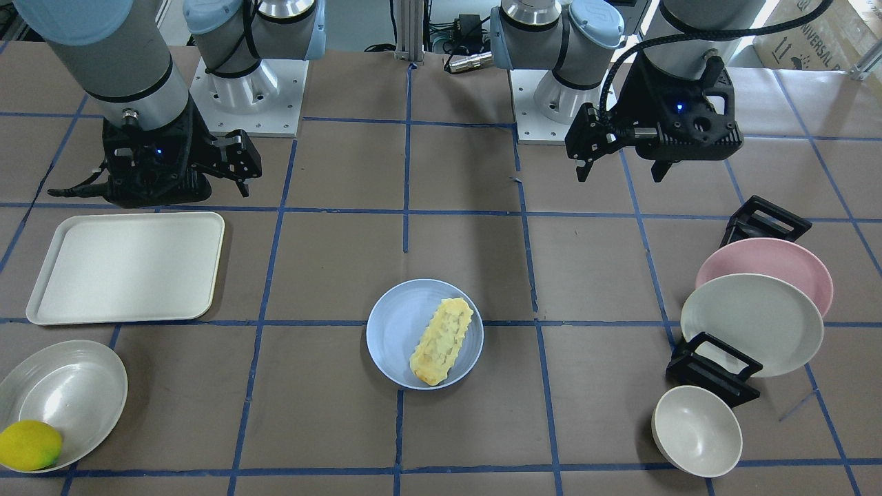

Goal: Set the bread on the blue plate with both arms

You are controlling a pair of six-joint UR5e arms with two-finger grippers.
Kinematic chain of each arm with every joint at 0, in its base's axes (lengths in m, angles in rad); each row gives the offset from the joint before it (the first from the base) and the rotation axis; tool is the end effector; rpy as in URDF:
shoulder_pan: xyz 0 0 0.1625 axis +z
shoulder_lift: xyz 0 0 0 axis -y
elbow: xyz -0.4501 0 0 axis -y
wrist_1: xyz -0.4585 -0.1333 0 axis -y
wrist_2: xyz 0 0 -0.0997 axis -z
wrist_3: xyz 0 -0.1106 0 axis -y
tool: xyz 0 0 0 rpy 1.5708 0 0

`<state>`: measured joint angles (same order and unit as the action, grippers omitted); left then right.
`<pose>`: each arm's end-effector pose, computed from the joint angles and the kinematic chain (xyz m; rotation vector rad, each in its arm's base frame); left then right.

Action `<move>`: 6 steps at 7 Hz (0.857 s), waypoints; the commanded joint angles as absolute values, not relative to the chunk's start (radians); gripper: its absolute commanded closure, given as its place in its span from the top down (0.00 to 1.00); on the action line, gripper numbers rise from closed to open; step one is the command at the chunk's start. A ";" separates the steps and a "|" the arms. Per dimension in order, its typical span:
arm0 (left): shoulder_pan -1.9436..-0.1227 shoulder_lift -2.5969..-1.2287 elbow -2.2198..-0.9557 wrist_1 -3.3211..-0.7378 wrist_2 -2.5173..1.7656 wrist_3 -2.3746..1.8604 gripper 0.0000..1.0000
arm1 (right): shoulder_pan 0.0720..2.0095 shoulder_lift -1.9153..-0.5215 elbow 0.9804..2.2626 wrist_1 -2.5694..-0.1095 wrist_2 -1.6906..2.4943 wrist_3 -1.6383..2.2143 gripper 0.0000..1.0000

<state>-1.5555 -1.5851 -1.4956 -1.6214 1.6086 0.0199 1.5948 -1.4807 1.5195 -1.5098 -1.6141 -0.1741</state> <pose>-0.1205 -0.5668 0.5310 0.0068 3.1036 -0.0149 0.1426 -0.5836 0.4731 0.3101 -3.0863 -0.1595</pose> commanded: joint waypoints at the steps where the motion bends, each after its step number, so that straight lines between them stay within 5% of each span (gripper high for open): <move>1: -1.555 -1.583 -1.496 -1.621 1.608 0.020 1.00 | 1.595 -1.486 1.525 -1.505 -1.598 -0.190 1.00; 6: -1.555 -1.583 -1.497 -1.621 1.609 0.021 1.00 | 1.595 -1.519 1.558 -1.508 -1.603 -0.180 1.00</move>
